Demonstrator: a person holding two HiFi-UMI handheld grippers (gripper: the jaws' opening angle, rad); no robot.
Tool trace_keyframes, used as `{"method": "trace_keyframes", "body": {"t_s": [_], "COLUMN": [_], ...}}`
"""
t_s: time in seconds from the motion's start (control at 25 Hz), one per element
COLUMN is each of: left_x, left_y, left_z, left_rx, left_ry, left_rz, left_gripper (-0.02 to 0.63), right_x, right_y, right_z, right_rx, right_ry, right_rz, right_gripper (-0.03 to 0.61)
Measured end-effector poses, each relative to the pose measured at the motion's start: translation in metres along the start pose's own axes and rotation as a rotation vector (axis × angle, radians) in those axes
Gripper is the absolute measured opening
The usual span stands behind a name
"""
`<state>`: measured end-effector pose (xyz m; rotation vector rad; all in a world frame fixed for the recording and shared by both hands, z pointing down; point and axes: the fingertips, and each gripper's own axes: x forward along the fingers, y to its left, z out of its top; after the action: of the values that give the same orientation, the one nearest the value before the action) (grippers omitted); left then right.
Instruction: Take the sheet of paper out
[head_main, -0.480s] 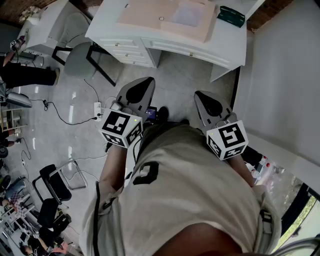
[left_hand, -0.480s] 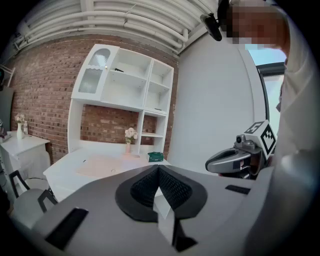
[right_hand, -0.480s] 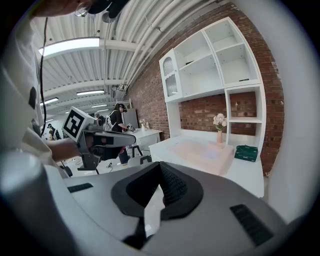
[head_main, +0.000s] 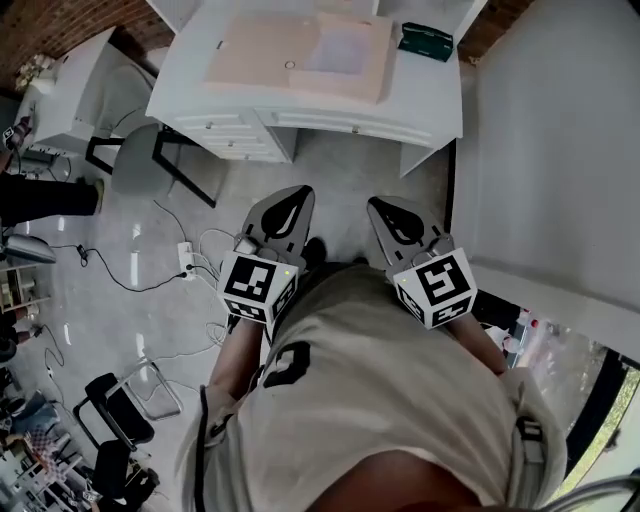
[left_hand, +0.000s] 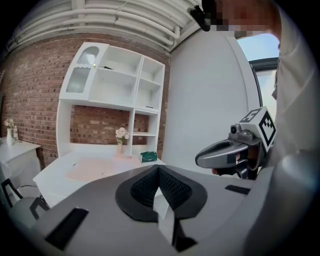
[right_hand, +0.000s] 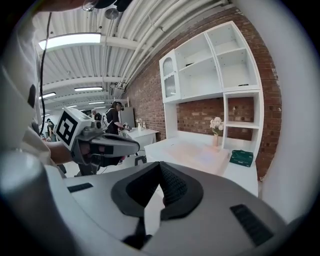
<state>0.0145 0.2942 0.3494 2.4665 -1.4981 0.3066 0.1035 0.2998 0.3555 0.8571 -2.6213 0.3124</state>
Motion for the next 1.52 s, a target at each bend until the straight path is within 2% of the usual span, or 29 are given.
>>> {"method": "trace_keyframes", "body": {"t_s": [0.24, 0.52, 0.84, 1.04, 1.16, 1.52], "left_x": [0.006, 0.0, -0.018, -0.031, -0.036, -0.032], "left_y": [0.006, 0.029, 0.071, 0.093, 0.1, 0.108], "left_z": [0.0, -0.001, -0.005, -0.005, -0.005, -0.007], "left_rx": [0.01, 0.01, -0.026, -0.097, -0.137, -0.158], "left_ry": [0.0, -0.003, -0.023, -0.062, -0.078, -0.074], "left_rz": [-0.058, -0.093, -0.07, -0.075, -0.091, -0.132], "left_gripper": [0.014, 0.014, 0.014, 0.015, 0.015, 0.015], "right_x": [0.008, 0.034, 0.071, 0.086, 0.093, 0.102], "right_y": [-0.005, 0.01, 0.036, 0.045, 0.053, 0.055], "right_z": [0.006, 0.012, 0.021, 0.024, 0.024, 0.022], "right_rx": [0.028, 0.024, -0.003, -0.002, -0.006, -0.018], "right_ry": [-0.013, 0.004, 0.022, 0.038, 0.049, 0.074], "right_rz": [-0.05, -0.053, -0.019, -0.014, -0.008, -0.028], "right_gripper": [0.018, 0.018, 0.018, 0.018, 0.018, 0.018]}}
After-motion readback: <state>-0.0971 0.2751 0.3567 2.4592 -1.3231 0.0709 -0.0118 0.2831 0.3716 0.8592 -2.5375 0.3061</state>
